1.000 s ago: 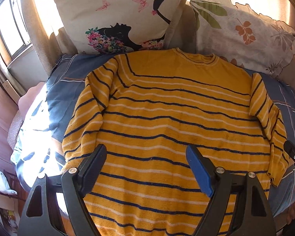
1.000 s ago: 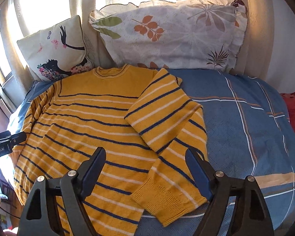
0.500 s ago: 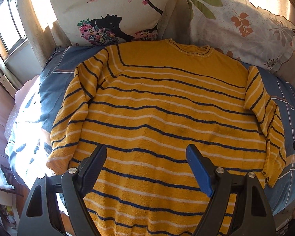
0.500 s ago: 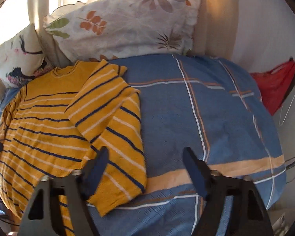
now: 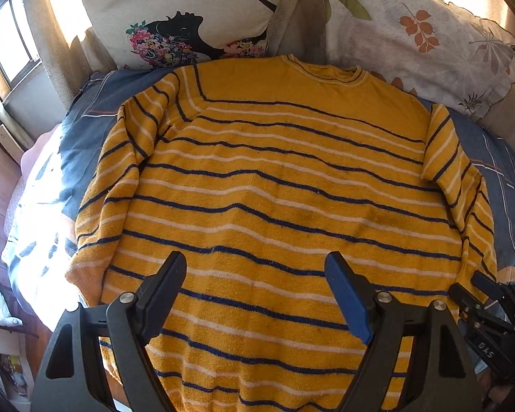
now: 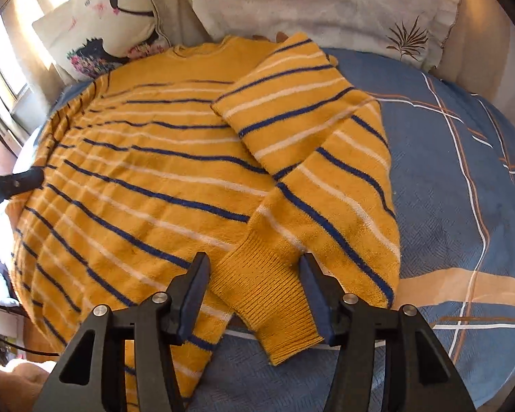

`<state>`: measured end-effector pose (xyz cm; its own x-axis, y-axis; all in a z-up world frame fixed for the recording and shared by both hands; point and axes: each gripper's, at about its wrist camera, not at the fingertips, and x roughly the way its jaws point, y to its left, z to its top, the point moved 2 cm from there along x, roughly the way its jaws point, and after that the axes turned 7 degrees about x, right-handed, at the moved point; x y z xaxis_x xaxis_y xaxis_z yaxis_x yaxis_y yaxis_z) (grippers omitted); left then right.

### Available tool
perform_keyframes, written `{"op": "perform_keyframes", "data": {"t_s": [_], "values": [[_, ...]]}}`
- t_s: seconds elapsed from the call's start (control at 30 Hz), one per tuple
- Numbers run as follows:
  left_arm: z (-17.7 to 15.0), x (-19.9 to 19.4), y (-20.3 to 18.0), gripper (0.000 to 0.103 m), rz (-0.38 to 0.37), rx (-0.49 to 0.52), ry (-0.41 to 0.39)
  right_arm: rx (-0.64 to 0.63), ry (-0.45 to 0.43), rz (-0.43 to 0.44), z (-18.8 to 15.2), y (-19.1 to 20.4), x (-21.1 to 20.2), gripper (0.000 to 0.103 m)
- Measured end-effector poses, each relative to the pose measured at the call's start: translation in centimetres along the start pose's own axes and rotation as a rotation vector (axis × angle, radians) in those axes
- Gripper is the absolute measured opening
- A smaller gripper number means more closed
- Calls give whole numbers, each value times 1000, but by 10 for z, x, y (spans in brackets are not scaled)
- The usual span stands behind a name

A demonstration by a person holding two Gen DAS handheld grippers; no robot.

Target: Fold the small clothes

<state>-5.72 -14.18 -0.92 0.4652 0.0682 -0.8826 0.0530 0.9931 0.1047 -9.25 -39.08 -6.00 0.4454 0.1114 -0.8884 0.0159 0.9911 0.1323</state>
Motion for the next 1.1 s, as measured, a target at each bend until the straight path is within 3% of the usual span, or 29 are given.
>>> {"op": "perform_keyframes", "data": {"t_s": [0.03, 0.07, 0.13, 0.2, 0.33, 0.4, 0.47, 0.53, 0.6, 0.67, 0.7, 0.73, 0.77, 0.8, 0.97, 1.1], "values": [[0, -1, 0, 82, 0, 1, 0, -9, -16, -19, 2, 2, -3, 26], [0, -2, 1, 82, 0, 0, -4, 11, -6, 8, 5, -1, -11, 12], [2, -7, 9, 82, 9, -8, -19, 84, -36, 66, 14, -18, -32, 8], [5, -11, 22, 82, 25, -28, -36, 144, -84, 44, 25, -44, -56, 8], [11, -17, 61, 82, 49, -98, -51, 251, -162, -253, 52, -127, -80, 8], [13, -17, 86, 82, 74, -138, -51, 324, -155, -396, 62, -181, -77, 2], [12, -17, 111, 82, 119, -176, -48, 360, -136, -598, 69, -226, -70, 1], [8, -17, 138, 82, 148, -223, -40, 397, -90, -705, 73, -261, -64, 1], [3, -18, 162, 82, 161, -260, -35, 466, -53, -691, 75, -280, -63, 1], [-2, -17, 182, 82, 176, -289, -29, 515, -88, -571, 76, -272, -70, 4], [-5, -15, 191, 82, 171, -300, -26, 511, -92, -481, 76, -262, -71, 20], [-8, -12, 199, 82, 161, -309, -20, 499, -86, -409, 73, -252, -71, 49], [-11, -9, 205, 82, 154, -317, -10, 480, -87, -348, 71, -238, -70, 60], [-13, -4, 212, 82, 143, -326, -1, 463, -97, -322, 69, -226, -69, 64], [-26, 22, 232, 82, 52, -339, 36, 406, -57, -274, 61, -157, -49, 64], [-24, 39, 223, 82, -29, -236, 54, 351, -35, -278, 41, -120, -43, 64]]}}
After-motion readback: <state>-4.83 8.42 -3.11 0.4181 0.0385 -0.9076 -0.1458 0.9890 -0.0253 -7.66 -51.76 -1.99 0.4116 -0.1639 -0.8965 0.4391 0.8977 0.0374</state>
